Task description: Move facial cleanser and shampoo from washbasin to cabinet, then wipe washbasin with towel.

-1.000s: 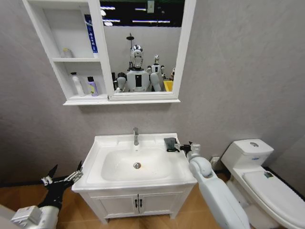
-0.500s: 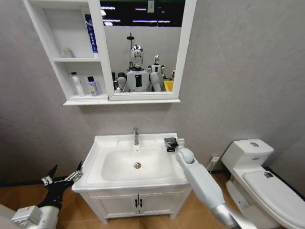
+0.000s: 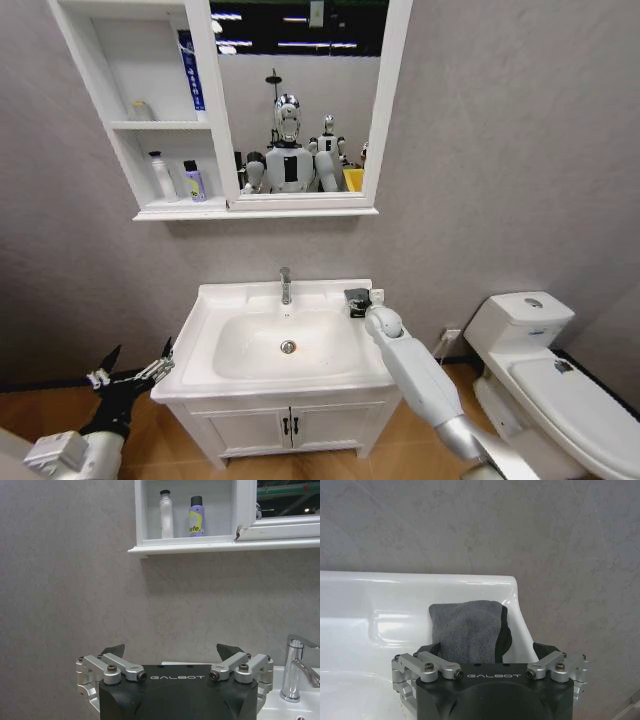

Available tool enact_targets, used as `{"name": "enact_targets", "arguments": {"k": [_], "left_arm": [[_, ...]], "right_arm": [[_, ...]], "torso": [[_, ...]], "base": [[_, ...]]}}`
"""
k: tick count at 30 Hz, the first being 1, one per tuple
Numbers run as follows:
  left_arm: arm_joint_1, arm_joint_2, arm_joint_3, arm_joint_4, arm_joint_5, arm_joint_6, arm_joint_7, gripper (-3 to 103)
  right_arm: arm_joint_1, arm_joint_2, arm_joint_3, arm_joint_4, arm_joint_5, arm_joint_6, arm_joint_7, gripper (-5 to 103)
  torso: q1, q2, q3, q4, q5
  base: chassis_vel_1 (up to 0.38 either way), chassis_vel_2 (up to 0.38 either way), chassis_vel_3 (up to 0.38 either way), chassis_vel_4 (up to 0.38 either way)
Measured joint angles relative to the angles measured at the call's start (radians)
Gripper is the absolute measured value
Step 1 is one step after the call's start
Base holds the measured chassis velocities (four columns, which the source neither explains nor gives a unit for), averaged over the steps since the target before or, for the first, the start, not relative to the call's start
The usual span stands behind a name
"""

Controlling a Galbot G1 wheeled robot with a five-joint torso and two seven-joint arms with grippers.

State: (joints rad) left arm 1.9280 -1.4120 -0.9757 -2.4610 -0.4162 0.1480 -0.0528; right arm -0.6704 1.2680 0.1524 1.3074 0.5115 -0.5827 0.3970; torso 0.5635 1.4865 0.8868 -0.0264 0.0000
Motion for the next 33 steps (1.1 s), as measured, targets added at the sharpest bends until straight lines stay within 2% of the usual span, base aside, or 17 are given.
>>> {"name": "enact_targets", "arguments": {"k": [1, 5, 8, 9, 10, 11, 14, 17, 20, 21, 23, 24, 26, 28, 30, 33], "left_arm": [[0.0, 0.0, 0.0, 0.0, 0.0, 0.0, 0.0, 100], [0.0, 0.0, 0.0, 0.0, 0.0, 0.0, 0.0, 100], [0.0, 0.0, 0.0, 0.0, 0.0, 0.0, 0.0, 100], [0.0, 0.0, 0.0, 0.0, 0.0, 0.0, 0.0, 100], [0.0, 0.0, 0.0, 0.0, 0.0, 0.0, 0.0, 100], [0.0, 0.0, 0.0, 0.0, 0.0, 0.0, 0.0, 100], [0.0, 0.0, 0.0, 0.0, 0.0, 0.0, 0.0, 100], [0.0, 0.0, 0.0, 0.0, 0.0, 0.0, 0.0, 100], [0.0, 0.0, 0.0, 0.0, 0.0, 0.0, 0.0, 100], [0.0, 0.0, 0.0, 0.0, 0.0, 0.0, 0.0, 100], [0.0, 0.0, 0.0, 0.0, 0.0, 0.0, 0.0, 100], [0.0, 0.0, 0.0, 0.0, 0.0, 0.0, 0.0, 100], [0.0, 0.0, 0.0, 0.0, 0.0, 0.0, 0.0, 100], [0.0, 0.0, 0.0, 0.0, 0.0, 0.0, 0.0, 100], [0.0, 0.0, 0.0, 0.0, 0.0, 0.0, 0.0, 100], [0.0, 0.0, 0.0, 0.0, 0.0, 0.0, 0.0, 100]], "right_arm": [[0.0, 0.0, 0.001, -0.002, 0.002, -0.001, 0.0, 102], [0.0, 0.003, 0.001, -0.015, 0.007, -0.001, -0.006, 91], [0.0, 0.004, 0.001, -0.02, 0.007, 0.001, -0.014, 91], [0.0, 0.006, 0.002, -0.023, 0.007, 0.004, -0.015, 80], [0.0, 0.008, 0.002, -0.028, 0.006, 0.011, -0.015, 74], [0.0, 0.008, 0.002, -0.028, 0.006, 0.011, -0.015, 74], [-0.004, 0.011, 0.003, -0.036, 0.0, 0.023, -0.016, 57], [-0.006, 0.011, 0.004, -0.036, -0.002, 0.024, -0.016, 52], [-0.01, 0.009, 0.009, -0.045, -0.01, 0.041, -0.03, 35], [-0.01, 0.009, 0.009, -0.045, -0.01, 0.041, -0.03, 35], [-0.014, 0.006, 0.013, -0.05, -0.016, 0.052, -0.041, 25], [-0.014, 0.006, 0.013, -0.05, -0.016, 0.052, -0.041, 25], [-0.021, 0.004, 0.015, -0.046, -0.016, 0.056, -0.045, 14], [-0.025, 0.003, 0.015, -0.039, -0.016, 0.059, -0.045, 14], [-0.044, -0.005, 0.007, -0.001, -0.022, 0.07, -0.046, 5], [-0.073, -0.016, -0.011, 0.067, -0.025, 0.069, -0.044, 4]], "torso": [[0.0, 0.0, 0.0, 0.0, 0.0], [0.0, 0.0, 0.0, 0.0, 0.0], [0.0, 0.0, 0.0, 0.0001, 0.0], [0.0, 0.0, 0.0, 0.0001, 0.0], [0.0, 0.0, 0.0, 0.0001, 0.0], [0.0, 0.0, 0.0, 0.0001, 0.0], [0.0, 0.0, 0.0, 0.0002, 0.0], [0.0, 0.0, 0.0, 0.0002, 0.0], [0.0, 0.0, 0.0, 0.0002, 0.0], [0.0, 0.0, 0.0, 0.0002, 0.0], [0.0, 0.0, 0.0, 0.0002, 0.0], [0.0, 0.0, 0.0, 0.0002, 0.0], [0.0, 0.0, 0.0, 0.0002, 0.0], [0.0, 0.0, 0.0, 0.0001, -0.0001], [0.0, 0.0, 0.0, -0.0003, 0.0], [0.0, 0.0, 0.0, -0.0003, -0.0002]], "base": [[0.0, 0.0, 0.0, 0.0], [0.0, 0.0, 0.0, 0.0], [0.0, 0.0, 0.0, 0.0], [0.0, 0.0, 0.0, 0.0], [0.0, 0.0, 0.0, 0.0], [0.0, 0.0, 0.0, 0.0], [0.0, 0.0, 0.0, 0.0], [0.0, 0.0, 0.0, 0.0], [0.0, 0.0, 0.0, 0.0], [0.0, 0.0, 0.0, 0.0], [0.0, 0.0, 0.0, 0.0], [0.0, 0.0, 0.0, 0.0], [0.0, 0.0, 0.0, 0.0], [0.0, 0.0, 0.0, 0.0], [0.0, 0.0, 0.0, 0.0], [0.0, 0.0, 0.0, 0.0]]}}
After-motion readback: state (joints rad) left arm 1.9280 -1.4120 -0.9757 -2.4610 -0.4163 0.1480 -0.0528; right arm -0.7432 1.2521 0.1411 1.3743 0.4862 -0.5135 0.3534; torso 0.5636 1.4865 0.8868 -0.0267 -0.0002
